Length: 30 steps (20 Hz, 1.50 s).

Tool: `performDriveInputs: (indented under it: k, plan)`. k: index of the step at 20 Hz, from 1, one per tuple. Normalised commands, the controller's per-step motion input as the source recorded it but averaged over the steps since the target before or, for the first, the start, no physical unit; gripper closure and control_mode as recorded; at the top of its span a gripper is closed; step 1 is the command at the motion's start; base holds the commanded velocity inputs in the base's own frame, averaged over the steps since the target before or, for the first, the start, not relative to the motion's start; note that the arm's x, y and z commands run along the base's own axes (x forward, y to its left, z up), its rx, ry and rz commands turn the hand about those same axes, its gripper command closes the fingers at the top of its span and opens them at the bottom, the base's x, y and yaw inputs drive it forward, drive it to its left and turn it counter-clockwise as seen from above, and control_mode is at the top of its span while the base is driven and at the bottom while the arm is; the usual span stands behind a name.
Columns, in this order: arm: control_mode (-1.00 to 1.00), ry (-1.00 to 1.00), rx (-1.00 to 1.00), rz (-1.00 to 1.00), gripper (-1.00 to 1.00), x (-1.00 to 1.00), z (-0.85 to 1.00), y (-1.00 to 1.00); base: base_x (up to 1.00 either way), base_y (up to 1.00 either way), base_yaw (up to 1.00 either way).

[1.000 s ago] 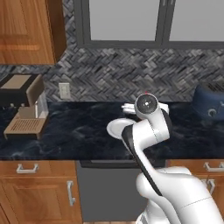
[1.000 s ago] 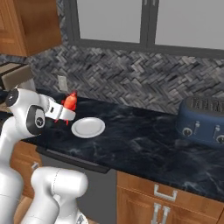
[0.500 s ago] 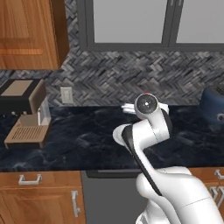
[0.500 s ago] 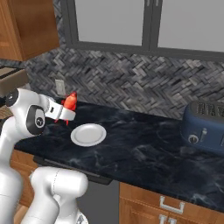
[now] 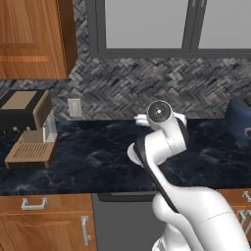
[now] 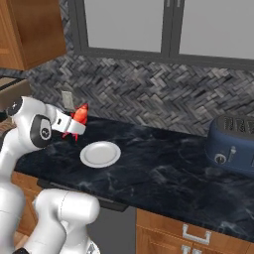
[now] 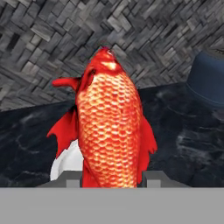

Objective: Pick fish from the fridge and place it on the plate on the counter.

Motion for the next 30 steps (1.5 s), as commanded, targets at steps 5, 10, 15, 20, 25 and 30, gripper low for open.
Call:
performDriveInputs:
  k: [5,10,15,20,25,30]
  plan:
    - [-1.00,0.12,0.00,-0.05,1.00,0.21,-0.09,0.00,0.00,0.00,0.00]
    - [-1.00,0.10,0.00,-0.07,1.00,0.17,-0.38,0.00,0.00,0.00,0.00]
    - [-1.00,0.06,0.00,-0.10,1.00,0.24,-0.54,-0.01,0.00,0.00,0.00]
    - [-1.00,0.02,0.02,-0.13,1.00,0.41,-0.42,-0.13,0.00,0.00,0.00]
    - [-1.00,0.04,0.02,-0.11,1.00,0.29,-0.32,-0.07,0.00,0.00,0.00]
    - [-1.00,0.09,0.01,-0.06,1.00,0.14,-0.23,0.00,0.00,0.00,0.00]
